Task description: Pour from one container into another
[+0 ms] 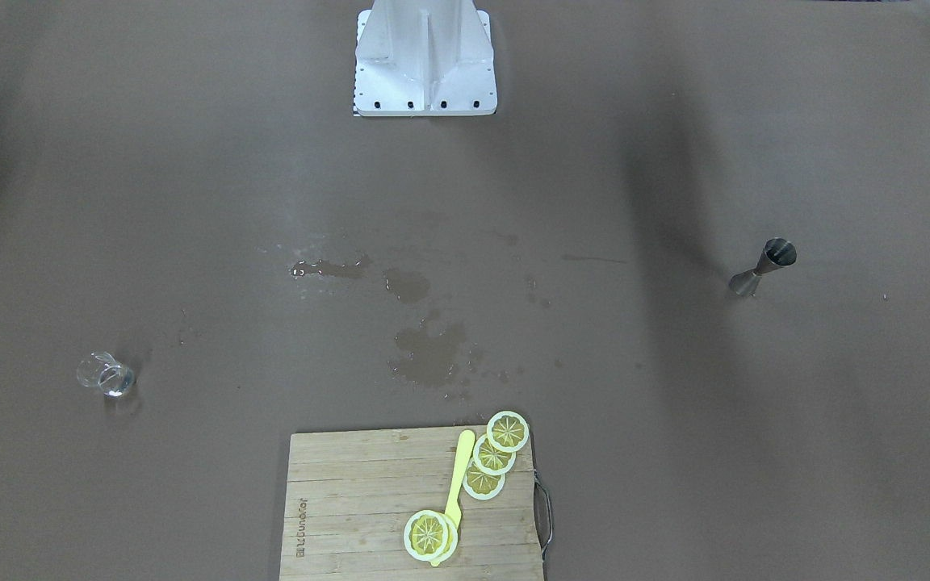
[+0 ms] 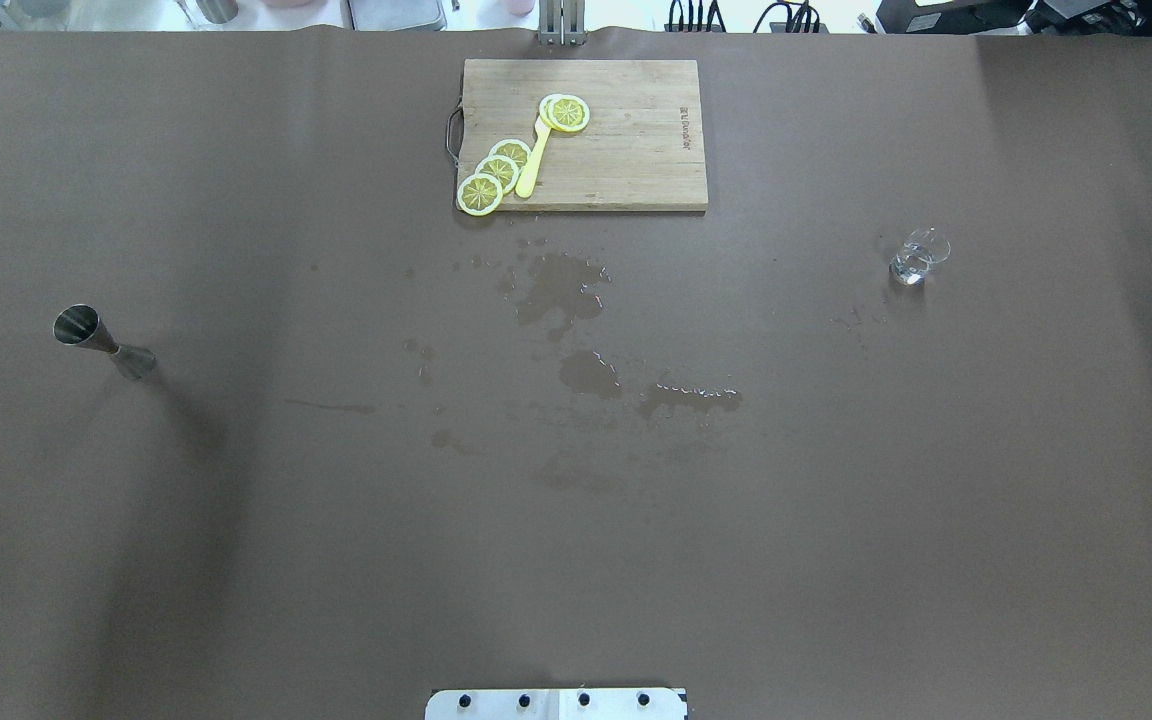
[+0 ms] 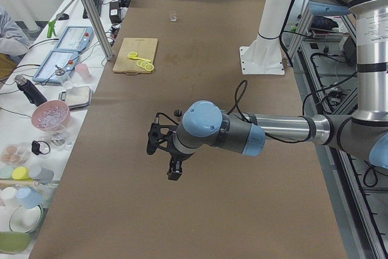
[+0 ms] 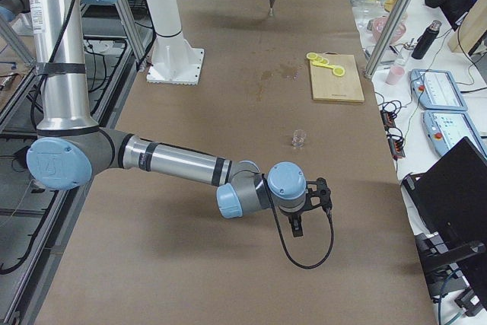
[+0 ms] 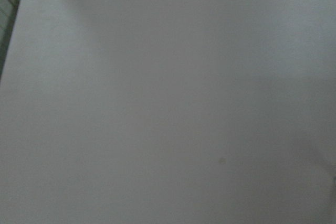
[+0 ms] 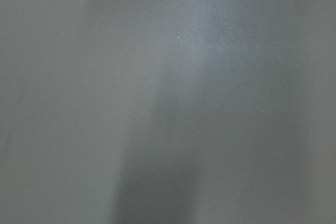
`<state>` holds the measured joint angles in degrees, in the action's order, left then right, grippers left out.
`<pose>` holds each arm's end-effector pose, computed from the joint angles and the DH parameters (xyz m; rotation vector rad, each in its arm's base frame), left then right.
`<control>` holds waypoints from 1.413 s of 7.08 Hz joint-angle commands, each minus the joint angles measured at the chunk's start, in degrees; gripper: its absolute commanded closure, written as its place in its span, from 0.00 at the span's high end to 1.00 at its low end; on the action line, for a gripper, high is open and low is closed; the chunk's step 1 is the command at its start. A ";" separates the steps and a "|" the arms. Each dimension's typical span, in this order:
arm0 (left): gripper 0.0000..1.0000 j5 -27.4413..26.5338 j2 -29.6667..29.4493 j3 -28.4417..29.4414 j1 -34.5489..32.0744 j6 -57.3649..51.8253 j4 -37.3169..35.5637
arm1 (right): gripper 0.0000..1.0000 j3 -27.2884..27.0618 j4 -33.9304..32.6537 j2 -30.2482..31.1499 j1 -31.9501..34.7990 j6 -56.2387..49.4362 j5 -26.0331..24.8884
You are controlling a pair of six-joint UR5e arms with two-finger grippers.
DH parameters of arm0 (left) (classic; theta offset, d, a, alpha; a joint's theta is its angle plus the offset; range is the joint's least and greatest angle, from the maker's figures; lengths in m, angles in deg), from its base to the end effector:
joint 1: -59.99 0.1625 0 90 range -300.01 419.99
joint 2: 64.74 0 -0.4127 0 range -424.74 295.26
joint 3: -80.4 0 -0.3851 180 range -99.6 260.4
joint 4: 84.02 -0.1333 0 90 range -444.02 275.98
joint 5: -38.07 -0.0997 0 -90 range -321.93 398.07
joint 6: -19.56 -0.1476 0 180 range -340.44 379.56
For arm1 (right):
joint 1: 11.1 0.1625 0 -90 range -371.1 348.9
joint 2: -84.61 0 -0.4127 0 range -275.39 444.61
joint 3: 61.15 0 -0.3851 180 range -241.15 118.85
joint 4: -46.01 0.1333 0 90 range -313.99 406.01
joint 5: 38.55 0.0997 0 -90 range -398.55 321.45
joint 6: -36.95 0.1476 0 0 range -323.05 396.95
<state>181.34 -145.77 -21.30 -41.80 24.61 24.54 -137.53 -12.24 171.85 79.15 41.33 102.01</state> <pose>-0.1057 -0.4328 0.5979 0.3973 0.8960 -0.0973 0.0216 -0.5246 0.6993 0.3086 -0.8833 -0.0860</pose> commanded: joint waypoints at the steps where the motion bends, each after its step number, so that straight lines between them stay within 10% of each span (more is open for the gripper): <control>1: 0.99 1.84 -0.89 3.62 1.14 3.65 7.17 | 1.00 -0.51 1.30 -2.41 -1.03 -0.16 1.38; 6: 0.99 -2.87 3.07 6.52 9.91 3.74 44.48 | 1.00 -0.10 21.73 -2.34 -7.33 0.62 6.00; 10: 0.99 -36.84 10.89 8.70 36.34 4.70 71.06 | 1.00 9.12 42.00 -4.89 -16.40 0.19 9.83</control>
<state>152.96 -136.32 -13.95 -12.52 29.14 90.06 -130.93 21.70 167.49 65.57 41.50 112.47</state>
